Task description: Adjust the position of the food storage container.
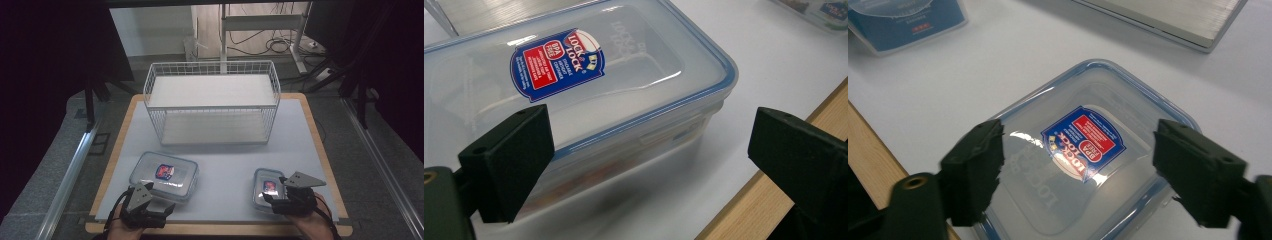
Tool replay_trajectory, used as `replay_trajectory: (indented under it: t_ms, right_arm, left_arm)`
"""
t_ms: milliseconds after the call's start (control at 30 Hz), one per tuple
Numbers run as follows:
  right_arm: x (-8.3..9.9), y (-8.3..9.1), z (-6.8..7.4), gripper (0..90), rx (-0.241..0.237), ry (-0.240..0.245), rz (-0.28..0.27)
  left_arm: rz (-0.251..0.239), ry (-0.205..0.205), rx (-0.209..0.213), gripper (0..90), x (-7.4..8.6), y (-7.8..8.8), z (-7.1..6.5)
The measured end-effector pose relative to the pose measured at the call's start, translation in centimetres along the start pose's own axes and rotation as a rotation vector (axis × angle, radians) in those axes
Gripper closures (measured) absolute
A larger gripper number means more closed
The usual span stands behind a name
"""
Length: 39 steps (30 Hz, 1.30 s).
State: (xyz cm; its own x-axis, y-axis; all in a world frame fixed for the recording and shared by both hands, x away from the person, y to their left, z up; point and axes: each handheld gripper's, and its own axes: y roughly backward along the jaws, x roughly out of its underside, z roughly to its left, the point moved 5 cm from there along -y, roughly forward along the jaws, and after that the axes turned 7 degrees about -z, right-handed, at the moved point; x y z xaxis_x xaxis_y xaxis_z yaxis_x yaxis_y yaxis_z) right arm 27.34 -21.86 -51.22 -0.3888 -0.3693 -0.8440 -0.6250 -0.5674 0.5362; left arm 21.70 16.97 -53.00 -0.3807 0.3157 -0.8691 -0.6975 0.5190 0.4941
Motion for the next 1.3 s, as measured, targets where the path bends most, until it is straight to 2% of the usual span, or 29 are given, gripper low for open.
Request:
replay_trajectory:
  t_ms: [200, 233, 267, 300, 333, 367, 400, 433, 467, 500, 533, 633, 700, 833, 900, 1100, 1300]
  right_arm:
    - [-0.5, -0.2, 0.3, 49.4, -0.062, -0.013, 0.021]
    - [-0.5, -0.2, 0.3, 49.4, -0.062, -0.013, 0.021]
    - [-0.7, -0.3, 0.6, 58.6, -0.077, -0.009, 0.026]
    - [-0.7, -0.3, 0.6, 58.6, -0.077, -0.009, 0.026]
    - [-0.9, -0.5, 0.7, 62.4, -0.087, -0.002, 0.028]
    - [-1.1, -0.7, 1.1, 71.9, -0.097, 0.023, 0.040]
    - [-1.1, -0.7, 1.1, 71.9, -0.097, 0.023, 0.040]
    - [-1.4, -0.9, 1.6, 81.9, -0.116, 0.048, 0.038]
    - [-1.6, -1.0, 1.9, 86.0, -0.130, 0.058, 0.038]
    - [-1.6, -1.0, 1.9, 86.0, -0.130, 0.058, 0.038]
    - [-1.9, -1.4, 2.6, 89.1, -0.155, 0.072, 0.038]
    - [-1.9, -2.1, 3.3, 89.2, -0.167, 0.092, 0.064]
    - [-1.5, -3.2, 4.5, 89.2, -0.189, 0.111, 0.101]
    - [-1.3, -3.9, 5.4, 89.3, -0.182, 0.141, 0.138]
    - [-1.3, -3.9, 5.3, 89.3, -0.180, 0.121, 0.138]
    - [-1.2, -3.8, 4.5, 89.3, -0.157, 0.102, 0.143]
    - [-0.7, -3.4, 3.6, 89.4, -0.123, 0.089, 0.175]
  left_arm:
    - [-0.001, -0.005, -0.001, 4.8, -0.1, 0.0, -0.1]
    - [0.000, -0.007, -0.003, 4.8, -0.1, 0.0, -0.1]
    - [0.003, -0.008, -0.005, 4.9, 0.0, 0.0, 0.0]
    - [0.003, -0.008, -0.005, 4.9, 0.0, 0.0, 0.0]
    - [0.004, -0.008, -0.005, 4.9, 0.0, 0.0, 0.0]
    - [0.006, -0.009, -0.007, 4.9, 0.0, 0.0, 0.0]
    - [0.006, -0.009, -0.007, 4.9, 0.0, 0.0, 0.0]
    - [0.005, -0.009, -0.007, 5.0, 0.0, 0.0, 0.0]
    - [0.002, -0.008, -0.007, 5.0, -0.1, 0.0, 0.0]
    - [0.002, -0.008, -0.007, 5.1, -0.1, 0.0, 0.0]
    - [0.001, -0.008, -0.007, 5.1, -0.1, 0.1, 0.0]
    - [-0.002, -0.004, -0.007, 5.1, -0.1, 0.1, 0.1]
    - [0.004, -0.006, -0.007, 5.1, 0.0, 0.1, 0.1]
    - [0.008, -0.007, -0.009, 5.2, 0.0, 0.0, 0.0]
    - [0.011, -0.006, -0.009, 5.2, 0.0, 0.0, 0.0]
    - [0.015, 0.000, -0.014, 5.3, 0.1, 0.1, 0.1]
    - [0.015, 0.004, -0.015, 5.5, 0.1, 0.1, 0.2]
